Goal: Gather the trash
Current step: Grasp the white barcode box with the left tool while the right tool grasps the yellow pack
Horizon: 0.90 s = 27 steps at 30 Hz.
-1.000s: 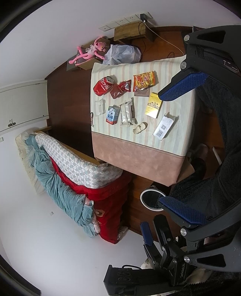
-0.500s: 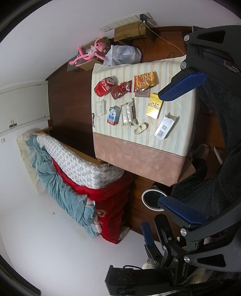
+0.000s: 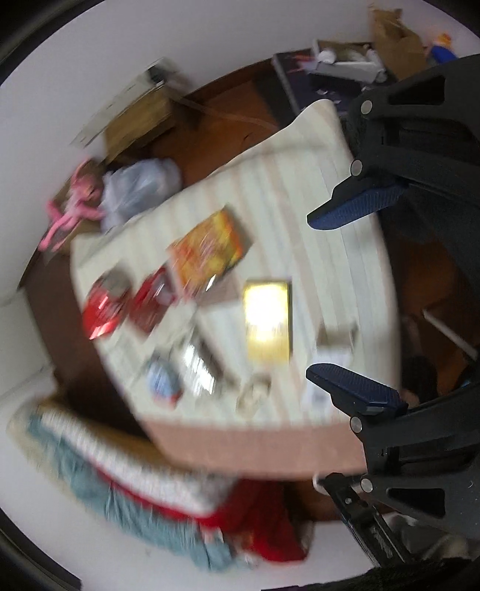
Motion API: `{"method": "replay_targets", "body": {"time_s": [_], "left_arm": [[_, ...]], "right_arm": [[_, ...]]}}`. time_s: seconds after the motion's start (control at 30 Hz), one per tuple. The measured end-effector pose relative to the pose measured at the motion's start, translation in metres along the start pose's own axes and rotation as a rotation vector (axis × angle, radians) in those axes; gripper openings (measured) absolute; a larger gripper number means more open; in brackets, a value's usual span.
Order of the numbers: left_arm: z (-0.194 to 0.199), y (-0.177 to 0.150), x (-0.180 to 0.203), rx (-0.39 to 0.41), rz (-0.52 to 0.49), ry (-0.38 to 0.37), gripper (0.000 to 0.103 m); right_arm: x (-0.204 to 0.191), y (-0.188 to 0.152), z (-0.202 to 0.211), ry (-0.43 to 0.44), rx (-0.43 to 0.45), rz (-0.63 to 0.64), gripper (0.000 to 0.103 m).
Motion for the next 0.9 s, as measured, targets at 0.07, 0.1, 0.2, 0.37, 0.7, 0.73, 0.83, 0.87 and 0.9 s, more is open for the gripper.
{"method": "replay_targets", "body": {"time_s": [0.07, 0.1, 0.2, 0.37, 0.7, 0.73, 0.83, 0.87, 0.9], "left_arm": [[-0.036, -0.004, 0.012, -0.097, 0.063, -0.047, 0.102], [-0.049, -0.008, 0.018, -0.135, 0.087, -0.056, 0.102], [-0.085, -0.014, 0.027, -0.223, 0.173, -0.081, 0.087], [-0.082, -0.013, 0.024, -0.155, 0.271, -0.113, 0.055], [-0.036, 0.0, -0.048, 0.031, -0.038, 0.176, 0.048], [-0.036, -0.002, -0.054, 0.018, -0.029, 0.165, 0.047], [-0.036, -0.005, -0.057, 0.015, -0.008, 0.127, 0.047], [-0.034, -0.006, -0.055, 0.018, -0.008, 0.125, 0.047], [-0.033, -0.006, -0.053, 0.021, -0.01, 0.126, 0.047]], "right_arm": [[0.015, -0.002, -0.026, -0.016, -0.023, -0.026, 0.077], [0.022, -0.005, -0.036, -0.022, -0.035, -0.037, 0.077], [0.042, -0.011, -0.058, -0.019, -0.063, -0.071, 0.077], [0.044, -0.011, -0.075, -0.016, -0.099, -0.031, 0.077], [-0.051, 0.016, -0.115, -0.116, -0.266, 0.608, 0.085], [-0.063, 0.017, -0.125, -0.135, -0.289, 0.682, 0.085], [-0.093, 0.022, -0.151, -0.182, -0.329, 0.857, 0.085], [-0.1, 0.024, -0.159, -0.205, -0.337, 0.917, 0.085], [-0.104, 0.025, -0.164, -0.218, -0.347, 0.949, 0.085]]}}
Point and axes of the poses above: each gripper's, at about its wrist camera, not at the fingertips, and z roughly against the way its jaws point, x to its right, y to its top, the point moved 8 cm from there along -z, roughly the way its jaws point, and after that the axes turned 6 degrees about z, right-handed, at the moved point
